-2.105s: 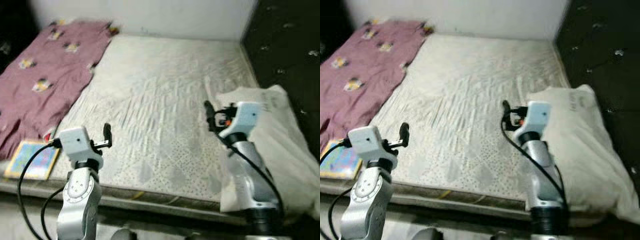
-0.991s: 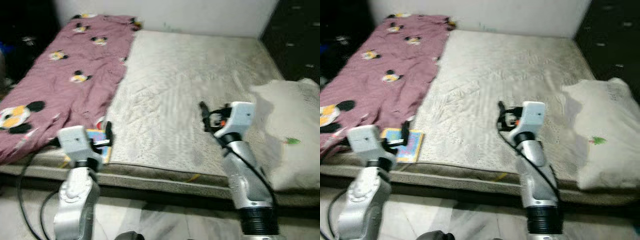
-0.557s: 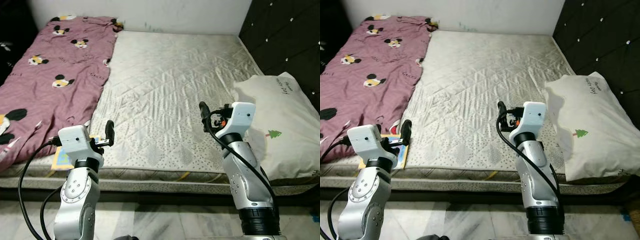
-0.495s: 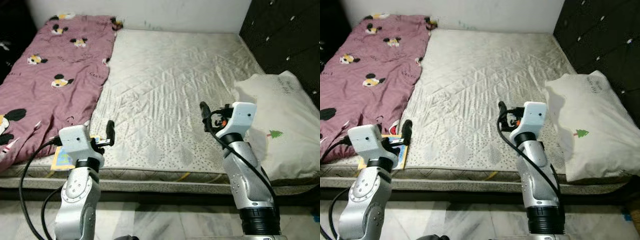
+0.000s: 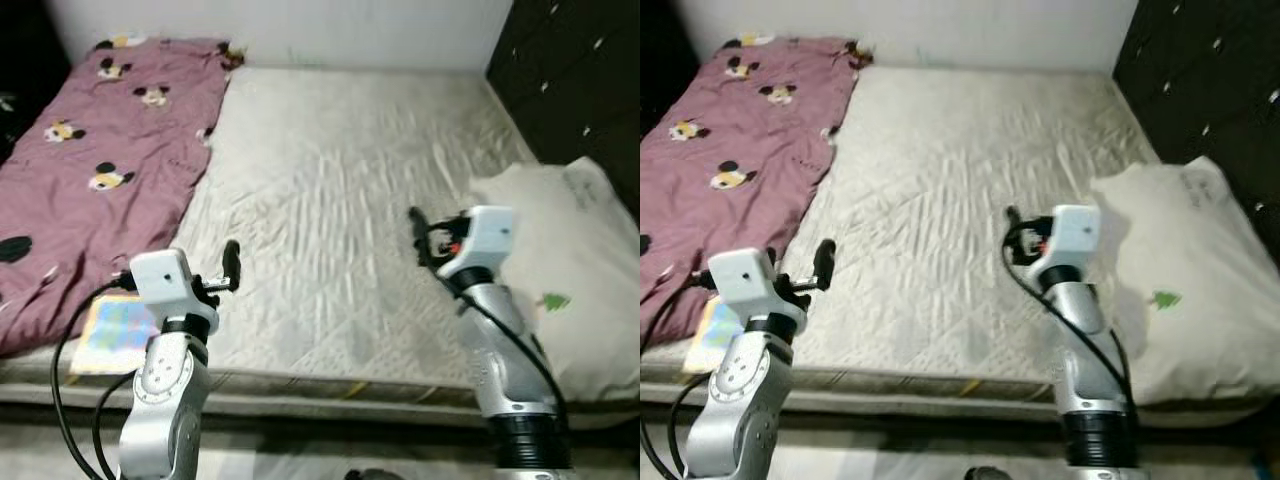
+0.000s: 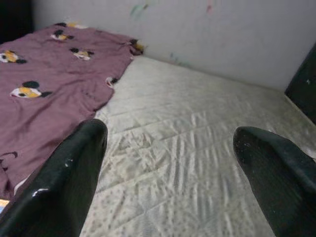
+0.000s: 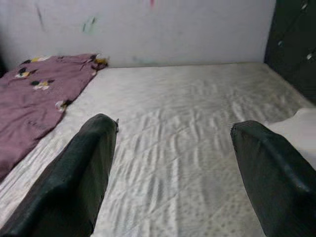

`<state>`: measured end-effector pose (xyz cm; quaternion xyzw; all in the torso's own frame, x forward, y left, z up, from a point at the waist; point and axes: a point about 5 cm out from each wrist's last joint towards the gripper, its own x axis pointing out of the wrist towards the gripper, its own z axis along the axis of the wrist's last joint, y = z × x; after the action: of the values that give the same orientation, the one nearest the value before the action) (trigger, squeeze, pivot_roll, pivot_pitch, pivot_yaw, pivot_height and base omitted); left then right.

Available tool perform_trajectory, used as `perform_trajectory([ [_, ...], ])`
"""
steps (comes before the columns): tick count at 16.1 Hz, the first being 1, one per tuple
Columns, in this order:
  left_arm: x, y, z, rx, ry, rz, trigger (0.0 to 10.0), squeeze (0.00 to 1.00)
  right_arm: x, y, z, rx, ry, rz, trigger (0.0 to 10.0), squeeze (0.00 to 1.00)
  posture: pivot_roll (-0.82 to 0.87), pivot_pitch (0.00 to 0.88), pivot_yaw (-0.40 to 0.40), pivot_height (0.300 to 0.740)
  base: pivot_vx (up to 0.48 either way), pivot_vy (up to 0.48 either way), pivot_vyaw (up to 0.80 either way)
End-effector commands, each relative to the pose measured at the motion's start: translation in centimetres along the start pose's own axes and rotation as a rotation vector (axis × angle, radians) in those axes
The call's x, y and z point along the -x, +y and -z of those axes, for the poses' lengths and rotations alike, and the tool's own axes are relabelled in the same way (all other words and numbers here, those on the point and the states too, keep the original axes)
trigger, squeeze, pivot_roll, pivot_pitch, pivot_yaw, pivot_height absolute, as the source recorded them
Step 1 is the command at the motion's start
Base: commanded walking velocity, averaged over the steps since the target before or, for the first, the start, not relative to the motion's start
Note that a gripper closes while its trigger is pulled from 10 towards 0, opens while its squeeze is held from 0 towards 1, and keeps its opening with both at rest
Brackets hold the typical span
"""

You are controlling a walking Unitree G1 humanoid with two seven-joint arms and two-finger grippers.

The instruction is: Clean up the room

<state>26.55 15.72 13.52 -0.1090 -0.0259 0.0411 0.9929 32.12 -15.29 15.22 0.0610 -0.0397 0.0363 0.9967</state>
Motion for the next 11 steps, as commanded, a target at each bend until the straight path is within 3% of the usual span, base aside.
perform_trajectory([
  [1, 0.10, 0.49, 0.19, 0.002, 0.019, -0.032, 10.0, 0.00, -0.12, 0.73, -0.07, -0.008, -0.006, -0.019, 10.0, 0.00, 0.02, 0.105, -0.009, 0.740, 0.000, 0.000, 0.00],
  [3, 0.08, 0.48, 0.20, -0.005, 0.016, -0.010, 10.0, 0.00, -0.05, 0.65, 0.08, -0.003, 0.002, -0.014, 10.0, 0.00, 0.02, 0.106, -0.009, 0.740, 0.000, 0.000, 0.00],
  [11, -0.23, 0.30, 0.20, -0.009, 0.019, -0.003, 10.0, 0.00, -0.07, 0.53, 0.34, 0.004, 0.018, -0.008, 10.0, 0.00, 0.01, 0.113, -0.009, 0.740, 0.000, 0.477, -0.80],
])
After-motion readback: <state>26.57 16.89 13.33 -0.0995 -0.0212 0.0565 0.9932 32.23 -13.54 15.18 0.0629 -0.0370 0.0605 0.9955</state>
